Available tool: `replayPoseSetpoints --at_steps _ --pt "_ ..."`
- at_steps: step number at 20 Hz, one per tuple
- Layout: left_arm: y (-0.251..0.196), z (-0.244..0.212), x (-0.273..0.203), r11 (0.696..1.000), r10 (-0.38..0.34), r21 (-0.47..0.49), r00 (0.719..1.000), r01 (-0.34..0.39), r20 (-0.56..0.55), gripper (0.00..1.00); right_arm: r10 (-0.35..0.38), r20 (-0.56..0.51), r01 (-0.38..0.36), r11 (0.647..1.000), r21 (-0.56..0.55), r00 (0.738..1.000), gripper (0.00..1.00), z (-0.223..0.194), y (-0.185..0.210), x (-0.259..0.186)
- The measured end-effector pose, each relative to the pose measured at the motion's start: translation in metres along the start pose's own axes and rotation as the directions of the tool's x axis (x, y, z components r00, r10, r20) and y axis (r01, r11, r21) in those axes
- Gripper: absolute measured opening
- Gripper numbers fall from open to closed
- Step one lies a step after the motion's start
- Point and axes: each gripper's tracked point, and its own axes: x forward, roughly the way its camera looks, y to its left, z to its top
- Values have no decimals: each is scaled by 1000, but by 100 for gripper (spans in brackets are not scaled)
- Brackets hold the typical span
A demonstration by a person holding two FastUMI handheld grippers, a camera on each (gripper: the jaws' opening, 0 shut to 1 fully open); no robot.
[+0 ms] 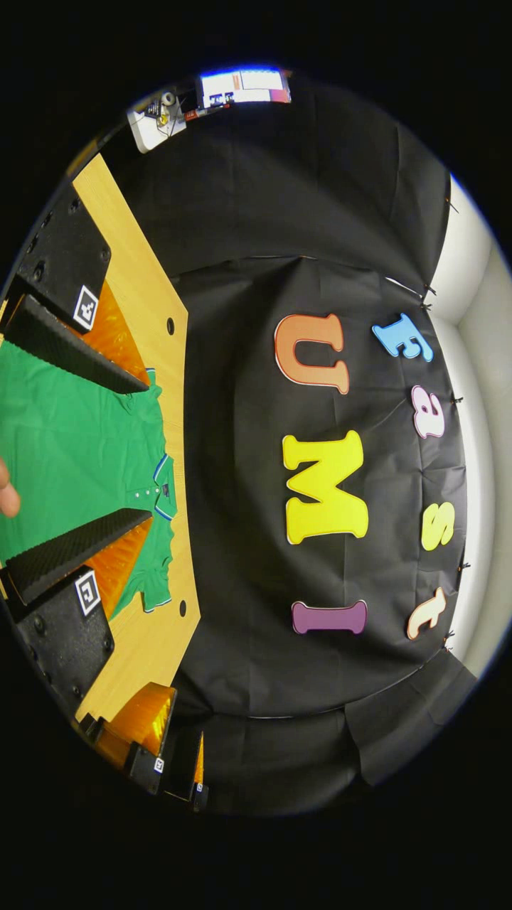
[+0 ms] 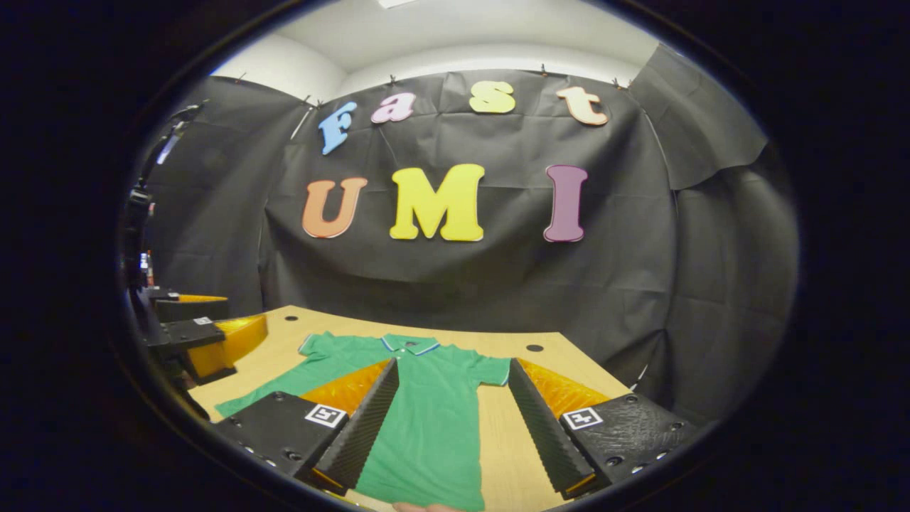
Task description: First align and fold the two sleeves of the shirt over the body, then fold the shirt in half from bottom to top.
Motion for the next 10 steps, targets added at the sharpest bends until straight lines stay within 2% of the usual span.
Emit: replayPoseSetpoints --at_steps 3,5,8,10 --pt "-1 3 1 1000 -16 3 1000 16 7 100 -76 -6 76 996 46 997 94 2 -37 54" --pt "2 -1 2 1000 -16 2 1000 16 3 100 -76 -52 80 993 84 996 94 -8 -50 100" --pt "7 -3 6 1000 -16 -17 1000 16 -6 100 -99 -182 105 994 22 978 94 -46 -75 176" --pt "15 -8 11 1000 -4 -22 1000 4 -20 100 -137 -228 141 990 2 964 94 -69 -90 222"
